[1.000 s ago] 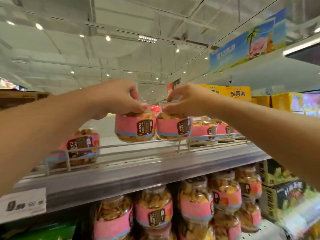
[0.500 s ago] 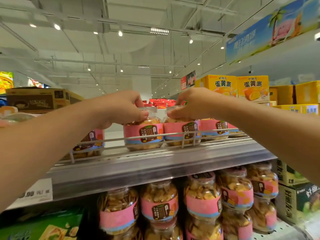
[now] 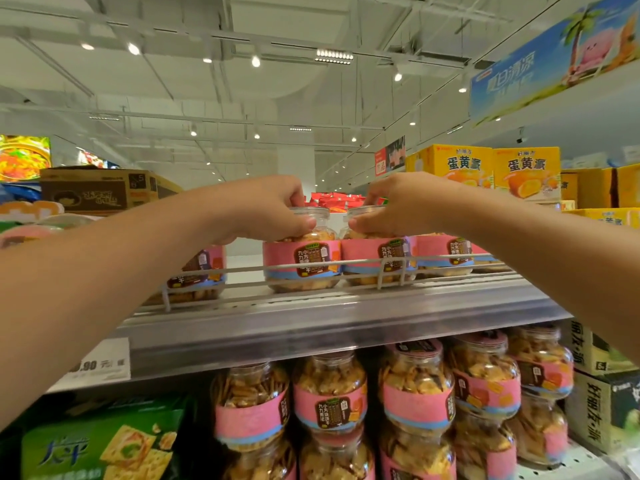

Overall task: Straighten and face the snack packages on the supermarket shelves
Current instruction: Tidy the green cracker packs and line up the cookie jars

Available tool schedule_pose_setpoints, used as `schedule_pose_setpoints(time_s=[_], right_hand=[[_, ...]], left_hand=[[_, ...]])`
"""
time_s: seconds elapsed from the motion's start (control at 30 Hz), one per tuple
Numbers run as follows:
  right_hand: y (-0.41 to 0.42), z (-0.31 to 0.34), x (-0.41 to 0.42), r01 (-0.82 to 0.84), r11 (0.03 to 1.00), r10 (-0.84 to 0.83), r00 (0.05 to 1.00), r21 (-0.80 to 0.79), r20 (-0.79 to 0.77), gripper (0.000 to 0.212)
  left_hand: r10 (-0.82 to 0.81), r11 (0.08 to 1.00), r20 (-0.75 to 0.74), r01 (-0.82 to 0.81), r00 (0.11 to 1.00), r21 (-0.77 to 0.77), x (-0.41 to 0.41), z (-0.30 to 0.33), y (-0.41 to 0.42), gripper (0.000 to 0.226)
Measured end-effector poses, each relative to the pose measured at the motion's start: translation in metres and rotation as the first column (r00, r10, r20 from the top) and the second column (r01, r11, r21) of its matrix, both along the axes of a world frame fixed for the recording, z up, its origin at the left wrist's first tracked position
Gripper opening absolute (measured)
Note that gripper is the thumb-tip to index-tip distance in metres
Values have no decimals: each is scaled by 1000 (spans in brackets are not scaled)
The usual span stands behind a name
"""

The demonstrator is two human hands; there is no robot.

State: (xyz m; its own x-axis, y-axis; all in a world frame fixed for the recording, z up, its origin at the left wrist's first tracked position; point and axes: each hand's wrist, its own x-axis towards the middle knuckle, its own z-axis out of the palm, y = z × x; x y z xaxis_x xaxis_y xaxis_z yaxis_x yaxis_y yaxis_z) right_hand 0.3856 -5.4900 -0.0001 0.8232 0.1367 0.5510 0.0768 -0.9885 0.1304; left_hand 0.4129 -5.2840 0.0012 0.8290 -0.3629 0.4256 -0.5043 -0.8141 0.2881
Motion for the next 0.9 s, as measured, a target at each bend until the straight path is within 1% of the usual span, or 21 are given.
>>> schedule_pose_setpoints(time_s=[0.03, 0.07, 0.1, 0.17, 0.23, 0.27, 0.33, 0.43, 0.53, 0.6, 0.63, 0.67, 0.7, 0.73, 0.77, 0.83, 0.9], right_hand=[[2, 2, -1, 6, 1000, -5, 1000, -27, 23, 61], [5, 5, -3, -14, 999, 16, 998, -31, 65, 61], [11, 7, -5, -67, 998, 68, 991, -7, 119, 59], [28, 10, -10, -261, 964, 241, 942, 58, 236, 48], [53, 9, -14, -447, 893, 413, 862, 58, 292, 33], [68, 7, -15, -506, 861, 474, 834, 51, 282, 29], [97, 2, -13, -564, 825, 547, 809, 27, 215, 28], [136, -3, -4, -580, 814, 577, 810, 5, 105, 38], [163, -2, 4, -559, 827, 558, 829, 63, 38, 54], [176, 1, 9, -519, 847, 523, 852, 113, -10, 60], [182, 2, 11, -503, 853, 512, 858, 136, -39, 59], [187, 2, 13, -494, 855, 508, 859, 159, -65, 57], [191, 2, 15, -488, 854, 508, 858, 181, -82, 54], [194, 2, 16, -483, 852, 507, 857, 202, -91, 50], [196, 2, 17, -476, 851, 505, 858, 222, -94, 45], [197, 3, 17, -464, 841, 505, 858, 277, -97, 39], [195, 5, 16, -449, 830, 505, 857, 330, -105, 39]], left_hand=[[-19, 1000, 31, 18, 999, 22, -4, 3, 3, 37], [-52, 999, 72, 52, 996, 8, -9, 7, 9, 44], [-88, 995, 118, 93, 989, -38, -15, 12, 16, 45], [-114, 978, 232, 150, 966, -144, -26, 23, 38, 29], [-67, 976, 317, 128, 946, -176, -36, 29, 69, 15], [-37, 980, 330, 99, 943, -175, -40, 30, 86, 12], [27, 989, 321, 22, 947, -149, -44, 29, 122, 8], [128, 989, 259, -104, 957, -106, -46, 24, 172, 6], [171, 985, 191, -167, 966, -38, -46, 16, 209, 10], [153, 988, 123, -155, 981, 13, -44, 10, 224, 22], [136, 989, 70, -139, 988, 50, -44, 7, 230, 34], [113, 990, 12, -114, 994, 84, -43, 5, 234, 47], [90, 990, -37, -85, 995, 109, -41, 4, 238, 56], [69, 990, -64, -61, 996, 127, -40, 3, 240, 58], [56, 988, -63, -46, 996, 147, -37, 3, 242, 57], [38, 984, -5, -37, 999, 173, -31, 3, 244, 48], [-3, 985, 4, 3, 1000, 170, -25, 6, 243, 37]])
